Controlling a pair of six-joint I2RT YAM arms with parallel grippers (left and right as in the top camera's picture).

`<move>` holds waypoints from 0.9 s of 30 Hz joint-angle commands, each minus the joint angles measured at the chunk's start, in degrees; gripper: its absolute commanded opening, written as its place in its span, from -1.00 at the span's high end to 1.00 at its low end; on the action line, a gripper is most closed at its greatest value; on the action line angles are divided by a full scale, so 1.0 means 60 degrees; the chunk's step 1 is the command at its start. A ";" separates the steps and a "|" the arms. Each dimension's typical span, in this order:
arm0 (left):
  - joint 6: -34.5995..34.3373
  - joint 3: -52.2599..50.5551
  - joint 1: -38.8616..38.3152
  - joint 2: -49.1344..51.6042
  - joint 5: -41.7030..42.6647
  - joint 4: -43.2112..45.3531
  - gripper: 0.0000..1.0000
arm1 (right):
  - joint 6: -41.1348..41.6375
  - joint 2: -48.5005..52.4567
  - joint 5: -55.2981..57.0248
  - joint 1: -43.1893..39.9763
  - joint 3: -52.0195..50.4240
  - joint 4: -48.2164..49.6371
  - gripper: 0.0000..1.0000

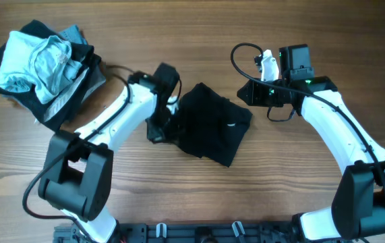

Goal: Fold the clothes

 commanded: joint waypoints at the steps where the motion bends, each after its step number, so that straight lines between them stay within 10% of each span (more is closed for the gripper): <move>1: -0.0641 -0.1107 0.0397 0.0025 -0.0590 0.0754 0.92 | 0.0000 -0.0033 0.0146 0.0018 -0.0007 -0.0007 0.64; 14: -0.1344 -0.2040 0.1647 0.0193 -0.0576 0.9191 0.91 | 0.0018 -0.0033 0.0499 0.0022 -0.0007 0.0051 0.66; 18: -0.0863 -0.1443 0.1876 0.0171 0.0011 0.9180 0.76 | 0.0018 -0.0033 0.0495 0.0022 -0.0007 0.0087 0.51; 24: -0.0404 -0.1151 0.2390 -0.0029 0.1683 0.5442 -1.00 | -0.0022 -0.0033 0.0783 0.0022 -0.0044 -0.0073 0.43; 27: -0.0404 -0.1282 0.2255 0.0007 0.2310 0.4863 -1.00 | -0.0025 -0.0033 0.1220 0.0022 -0.0044 -0.0149 0.44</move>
